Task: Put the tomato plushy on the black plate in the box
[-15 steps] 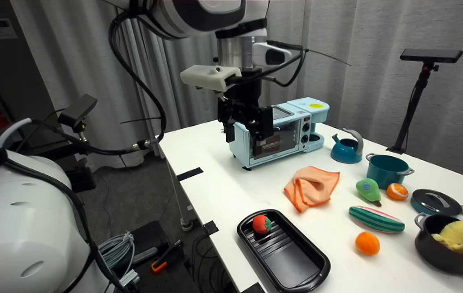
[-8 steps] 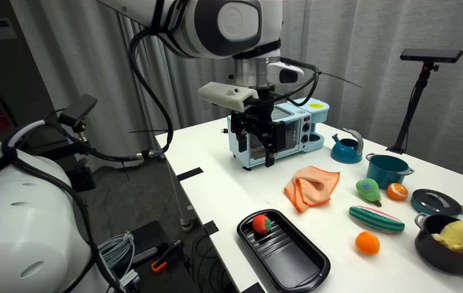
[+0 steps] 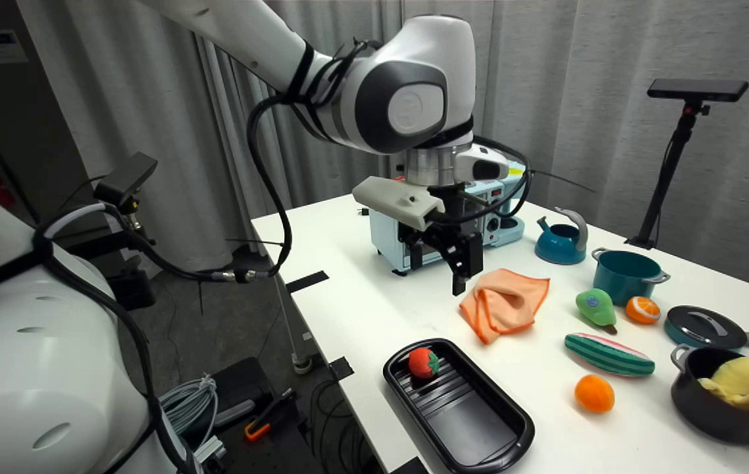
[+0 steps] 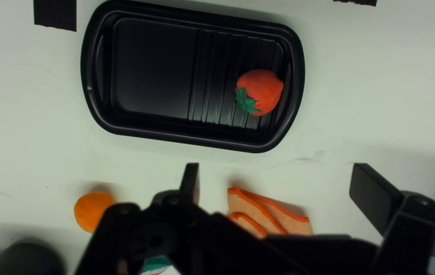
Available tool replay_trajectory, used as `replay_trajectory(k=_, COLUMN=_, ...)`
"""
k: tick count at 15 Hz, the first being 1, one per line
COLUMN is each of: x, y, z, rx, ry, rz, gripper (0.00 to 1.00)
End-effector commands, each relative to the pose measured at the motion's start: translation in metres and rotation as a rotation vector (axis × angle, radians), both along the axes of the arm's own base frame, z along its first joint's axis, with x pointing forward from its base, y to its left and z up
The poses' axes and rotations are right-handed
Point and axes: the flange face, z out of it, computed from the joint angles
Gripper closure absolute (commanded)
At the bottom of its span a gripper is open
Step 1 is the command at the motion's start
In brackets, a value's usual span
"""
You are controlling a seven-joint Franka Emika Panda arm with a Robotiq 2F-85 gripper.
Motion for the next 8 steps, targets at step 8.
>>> replay_trajectory(k=8, x=0.011, y=-0.007, z=-0.093, rx=-0.002, ry=-0.003, rz=-0.013, gripper=0.0)
